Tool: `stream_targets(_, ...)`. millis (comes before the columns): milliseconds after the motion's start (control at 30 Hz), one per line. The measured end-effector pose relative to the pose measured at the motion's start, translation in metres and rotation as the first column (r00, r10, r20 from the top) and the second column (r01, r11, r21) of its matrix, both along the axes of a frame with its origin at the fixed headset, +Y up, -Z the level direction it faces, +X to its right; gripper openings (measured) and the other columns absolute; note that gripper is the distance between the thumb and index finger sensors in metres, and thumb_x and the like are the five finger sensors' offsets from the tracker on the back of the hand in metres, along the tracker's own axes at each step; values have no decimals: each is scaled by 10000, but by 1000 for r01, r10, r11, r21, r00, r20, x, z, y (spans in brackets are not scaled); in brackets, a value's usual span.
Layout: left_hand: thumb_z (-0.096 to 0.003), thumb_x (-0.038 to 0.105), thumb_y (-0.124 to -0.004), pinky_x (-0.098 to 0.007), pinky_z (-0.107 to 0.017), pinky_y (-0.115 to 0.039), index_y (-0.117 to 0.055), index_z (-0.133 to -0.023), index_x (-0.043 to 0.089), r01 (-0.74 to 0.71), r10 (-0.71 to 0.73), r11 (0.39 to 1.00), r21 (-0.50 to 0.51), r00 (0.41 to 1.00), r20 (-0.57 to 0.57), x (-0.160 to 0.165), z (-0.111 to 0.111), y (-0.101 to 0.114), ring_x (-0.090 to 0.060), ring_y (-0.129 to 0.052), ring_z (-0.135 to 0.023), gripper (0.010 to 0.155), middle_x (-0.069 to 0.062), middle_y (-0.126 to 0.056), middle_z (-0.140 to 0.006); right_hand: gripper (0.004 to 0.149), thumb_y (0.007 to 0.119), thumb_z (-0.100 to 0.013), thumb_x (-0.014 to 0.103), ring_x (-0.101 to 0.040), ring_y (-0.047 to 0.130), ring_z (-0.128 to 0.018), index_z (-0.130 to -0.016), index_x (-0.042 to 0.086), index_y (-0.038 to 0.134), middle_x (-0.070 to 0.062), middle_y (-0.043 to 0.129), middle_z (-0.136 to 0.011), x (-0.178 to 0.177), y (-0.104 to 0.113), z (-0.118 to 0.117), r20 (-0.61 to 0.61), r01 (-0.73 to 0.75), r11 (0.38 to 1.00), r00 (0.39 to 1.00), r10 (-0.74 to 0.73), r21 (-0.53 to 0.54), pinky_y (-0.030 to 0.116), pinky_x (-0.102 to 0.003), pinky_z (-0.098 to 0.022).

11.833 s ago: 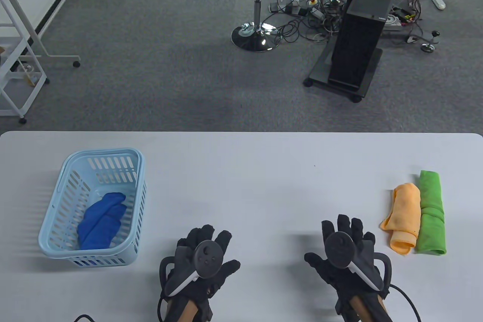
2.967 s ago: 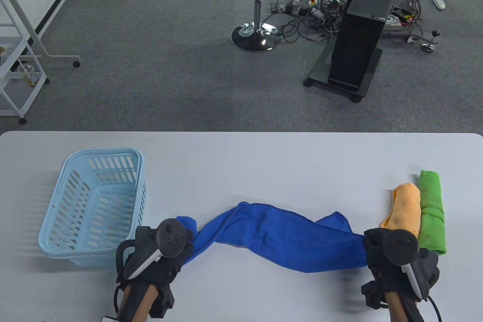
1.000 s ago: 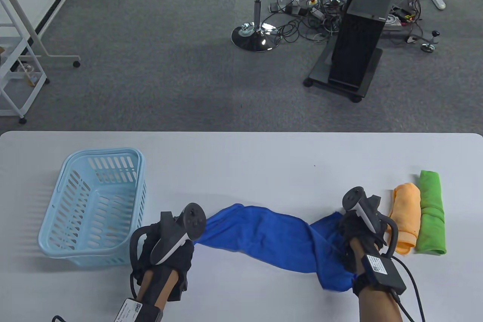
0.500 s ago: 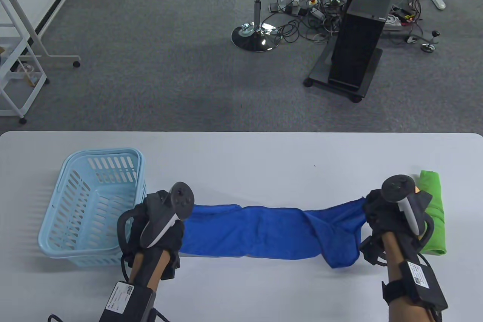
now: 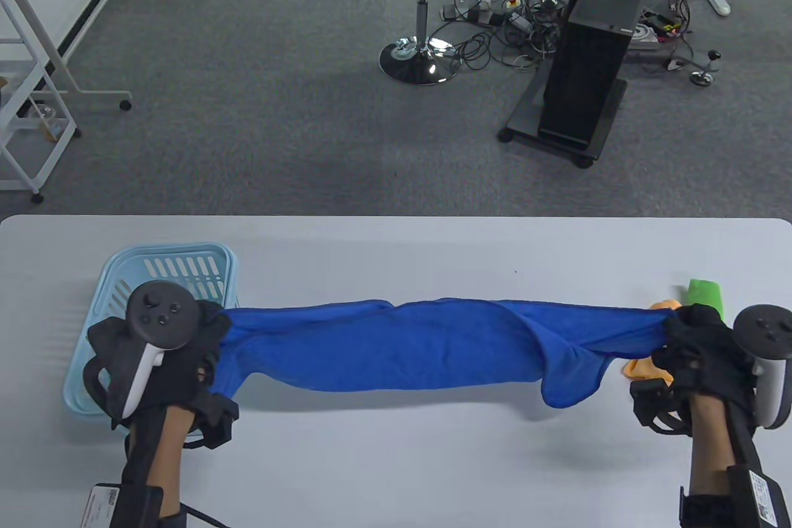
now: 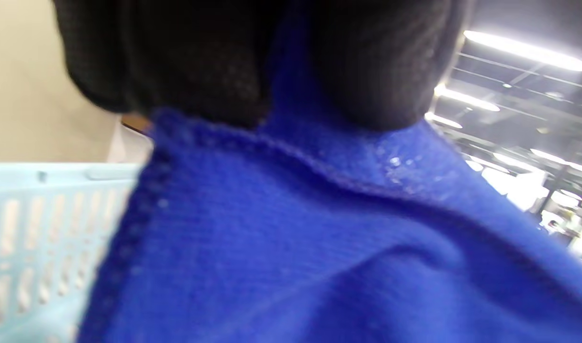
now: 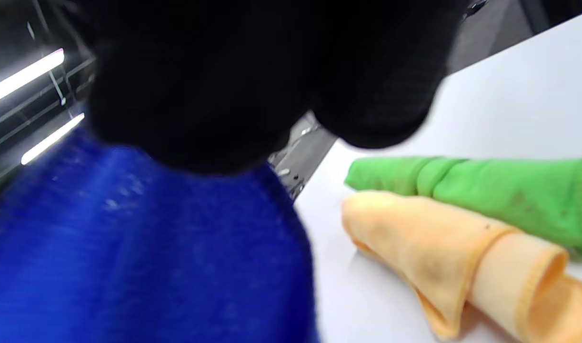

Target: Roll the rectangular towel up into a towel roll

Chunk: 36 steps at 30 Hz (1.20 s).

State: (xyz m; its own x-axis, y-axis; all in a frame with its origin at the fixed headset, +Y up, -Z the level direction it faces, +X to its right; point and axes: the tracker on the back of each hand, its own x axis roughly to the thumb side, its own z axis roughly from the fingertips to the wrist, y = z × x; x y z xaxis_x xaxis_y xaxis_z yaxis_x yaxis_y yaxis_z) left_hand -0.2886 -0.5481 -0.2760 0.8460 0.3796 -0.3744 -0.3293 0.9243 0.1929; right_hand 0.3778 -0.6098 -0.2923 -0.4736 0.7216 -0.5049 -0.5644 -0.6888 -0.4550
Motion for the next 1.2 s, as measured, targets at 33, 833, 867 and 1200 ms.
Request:
stream_targets(33, -358, 404, -889, -500, -440, -848, -1039, -718, 250, -27, 27, 1000, -4, 999, -17, -9, 1, -3, -202, -1029, -282, 420, -87, -1032, -738, 420, 805, -300, 303, -52, 1025, -150, -703, 195, 854, -90, 955, -668, 4, -1, 2, 0, -3, 1000, 1000, 3, -2, 912, -341, -289)
stream_targets(833, -464, 310, -717, -550, -630, -707, -775, -888, 198, -566, 575, 815, -125, 760, 303, 38, -30, -37, -324, -988, -808, 442, -264, -816, -972, 431, 766, -346, 346, -111, 1051, -620, -764, 244, 789, -129, 848, -839, -32, -7, -5, -246, 386, 908, 907, -342, 161, 832, -390, -555)
stream_targets(867, -465, 309, -713, -567, -655, -641, -778, -890, 215, -590, 599, 795, -142, 727, 336, 39, -31, -41, -357, -908, -872, 440, -264, -769, -1012, 430, 762, -345, 343, -116, 1046, -630, -763, 242, 789, -133, 842, -844, -31, -6, -5, -240, 350, 921, 921, -306, 172, 828, -391, -560)
stream_targets(1200, -449, 306, -706, -527, -640, -626, -783, -862, 191, -469, 452, 875, 118, 880, 149, 1, -24, -37, -357, -853, -882, 436, -228, -762, -1011, 437, 750, -328, 315, -156, 981, -718, -748, 201, 789, -176, 756, -894, -6, -7, 9, -92, 259, 931, 966, -243, 255, 748, -392, -614)
